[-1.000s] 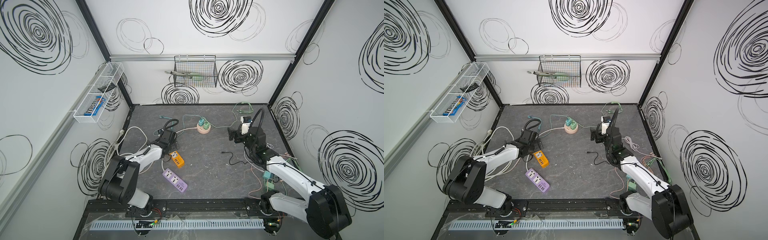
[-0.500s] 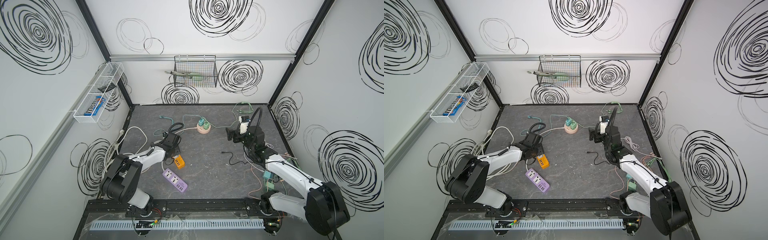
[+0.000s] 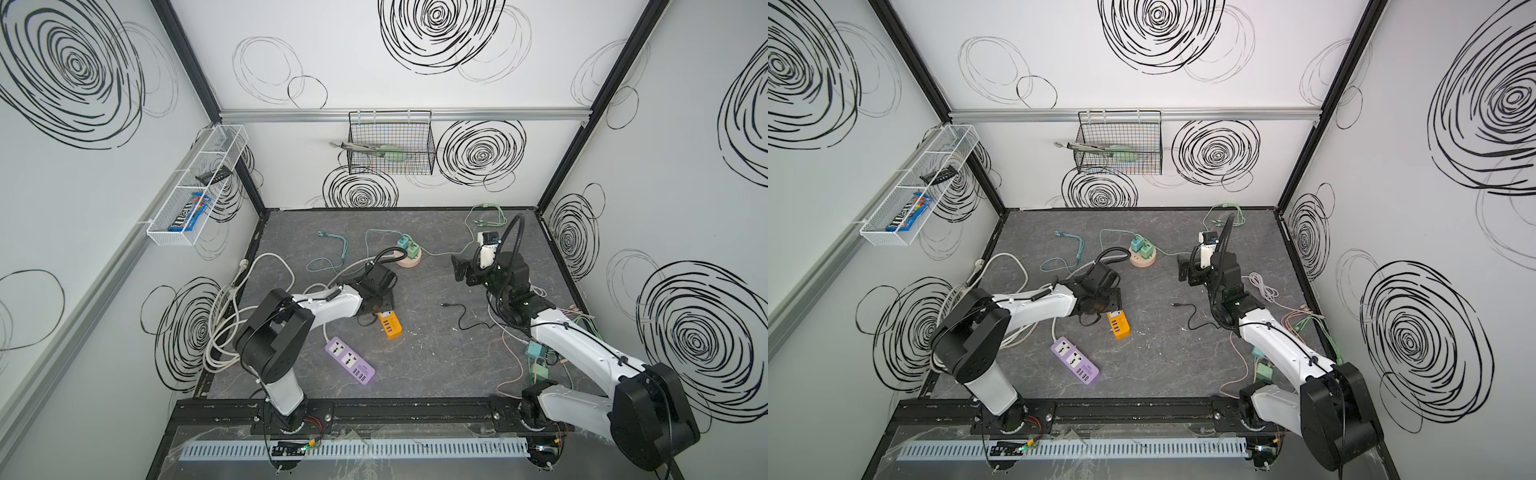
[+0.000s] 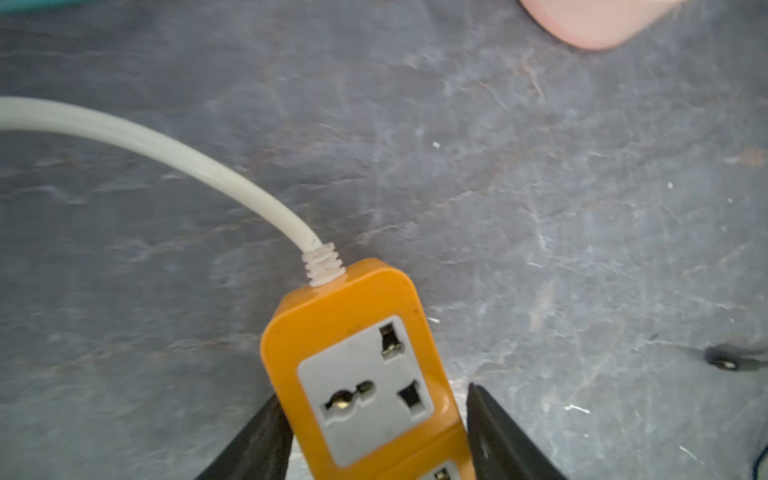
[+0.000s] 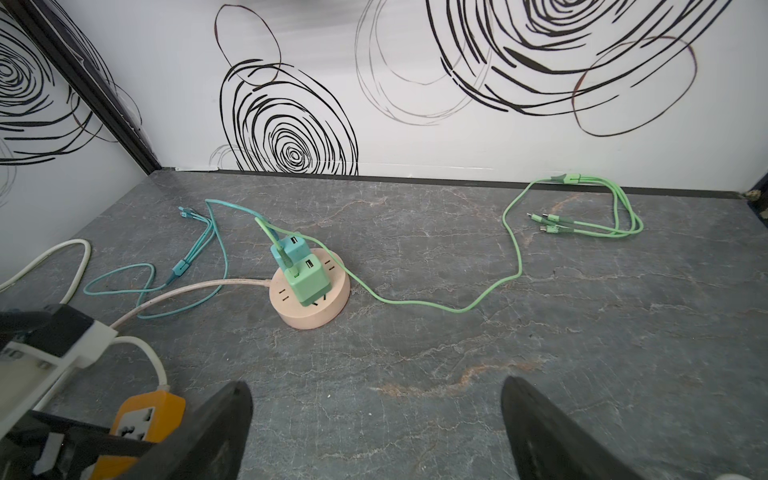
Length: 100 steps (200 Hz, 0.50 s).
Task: Insert the plug
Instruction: 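Lower the left gripper onto the orange power strip and grasp it, then drag the orange power strip toward the pink socket with the left gripper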
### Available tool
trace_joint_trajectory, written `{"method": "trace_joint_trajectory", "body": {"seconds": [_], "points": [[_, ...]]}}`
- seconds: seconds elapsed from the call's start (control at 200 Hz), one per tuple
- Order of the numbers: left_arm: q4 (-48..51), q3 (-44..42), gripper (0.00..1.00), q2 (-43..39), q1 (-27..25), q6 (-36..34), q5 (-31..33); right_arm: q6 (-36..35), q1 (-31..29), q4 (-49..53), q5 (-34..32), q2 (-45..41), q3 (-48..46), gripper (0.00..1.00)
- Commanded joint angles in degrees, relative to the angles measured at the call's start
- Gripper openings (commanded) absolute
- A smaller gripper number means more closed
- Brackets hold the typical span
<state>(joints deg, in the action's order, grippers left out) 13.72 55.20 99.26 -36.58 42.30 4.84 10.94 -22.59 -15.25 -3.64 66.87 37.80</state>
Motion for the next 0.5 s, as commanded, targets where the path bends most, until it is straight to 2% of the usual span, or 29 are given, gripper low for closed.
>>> {"method": "trace_joint_trajectory", "body": {"seconds": [0.0,0.15,0.35,0.495], "points": [[1.29,4.04,0.72,2.98,-2.62,0.23,-3.84,0.71,0.08,0.28,0.28,0.01,1.40,0.97],[1.40,7.89,0.80,4.24,-4.78,-1.05,-4.00,0.70,0.09,0.38,0.16,0.13,1.27,0.97],[-2.57,9.95,0.91,4.32,-6.72,-4.00,-7.60,0.62,0.07,0.56,0.04,0.44,1.22,0.97],[-3.85,11.01,0.96,2.30,-7.32,-6.29,-5.43,0.62,0.04,1.00,-0.28,0.50,1.31,0.97]]}}
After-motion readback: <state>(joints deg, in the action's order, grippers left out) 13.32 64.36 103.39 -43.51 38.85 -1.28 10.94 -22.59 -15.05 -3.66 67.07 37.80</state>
